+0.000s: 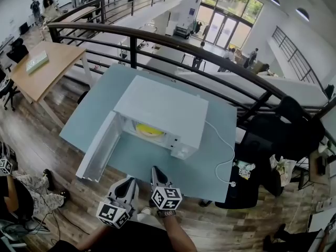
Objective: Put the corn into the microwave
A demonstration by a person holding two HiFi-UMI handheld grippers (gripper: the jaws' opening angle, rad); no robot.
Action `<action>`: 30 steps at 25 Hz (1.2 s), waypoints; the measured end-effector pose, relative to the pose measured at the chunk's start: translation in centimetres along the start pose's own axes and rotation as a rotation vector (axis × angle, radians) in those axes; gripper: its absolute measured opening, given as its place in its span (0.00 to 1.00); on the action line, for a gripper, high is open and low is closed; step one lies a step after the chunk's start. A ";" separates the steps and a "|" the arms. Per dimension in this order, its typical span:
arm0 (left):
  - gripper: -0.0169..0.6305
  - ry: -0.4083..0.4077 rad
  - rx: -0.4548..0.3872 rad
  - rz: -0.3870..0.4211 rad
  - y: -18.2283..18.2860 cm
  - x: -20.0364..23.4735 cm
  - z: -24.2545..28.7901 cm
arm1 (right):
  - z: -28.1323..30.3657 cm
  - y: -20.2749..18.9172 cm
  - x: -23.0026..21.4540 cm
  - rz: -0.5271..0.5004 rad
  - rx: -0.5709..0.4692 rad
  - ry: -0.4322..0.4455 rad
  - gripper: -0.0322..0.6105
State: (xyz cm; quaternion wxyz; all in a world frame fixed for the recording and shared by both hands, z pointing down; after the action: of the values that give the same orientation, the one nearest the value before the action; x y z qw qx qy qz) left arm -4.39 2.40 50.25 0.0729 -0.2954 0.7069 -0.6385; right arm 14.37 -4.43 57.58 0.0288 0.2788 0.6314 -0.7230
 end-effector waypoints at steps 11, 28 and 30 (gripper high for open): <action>0.03 -0.019 0.003 0.010 0.4 -2.8 -2.4 | -6.2 4.1 2.8 -0.041 -0.114 0.055 0.06; 0.03 -0.020 -0.036 0.069 1.7 -3.7 -3.7 | -12.1 9.3 6.3 -0.146 -0.282 0.093 0.06; 0.03 -0.023 -0.044 0.082 2.1 -3.7 -3.5 | -12.6 9.6 6.6 -0.164 -0.294 0.095 0.06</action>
State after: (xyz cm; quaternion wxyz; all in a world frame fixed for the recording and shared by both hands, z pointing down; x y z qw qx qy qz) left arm -3.72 7.38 47.88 0.1005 -0.2750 0.7315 -0.6158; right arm 17.16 7.37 45.44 -0.0196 0.2532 0.7517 -0.6086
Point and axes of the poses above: the fingertips, and each gripper's own axes: z forward along the fingers, x to its left, y out of its top, the point moved 10 cm from there along -z, backward along the fingers, and after that the axes turned 15 degrees about -x, right-handed, at the moved point
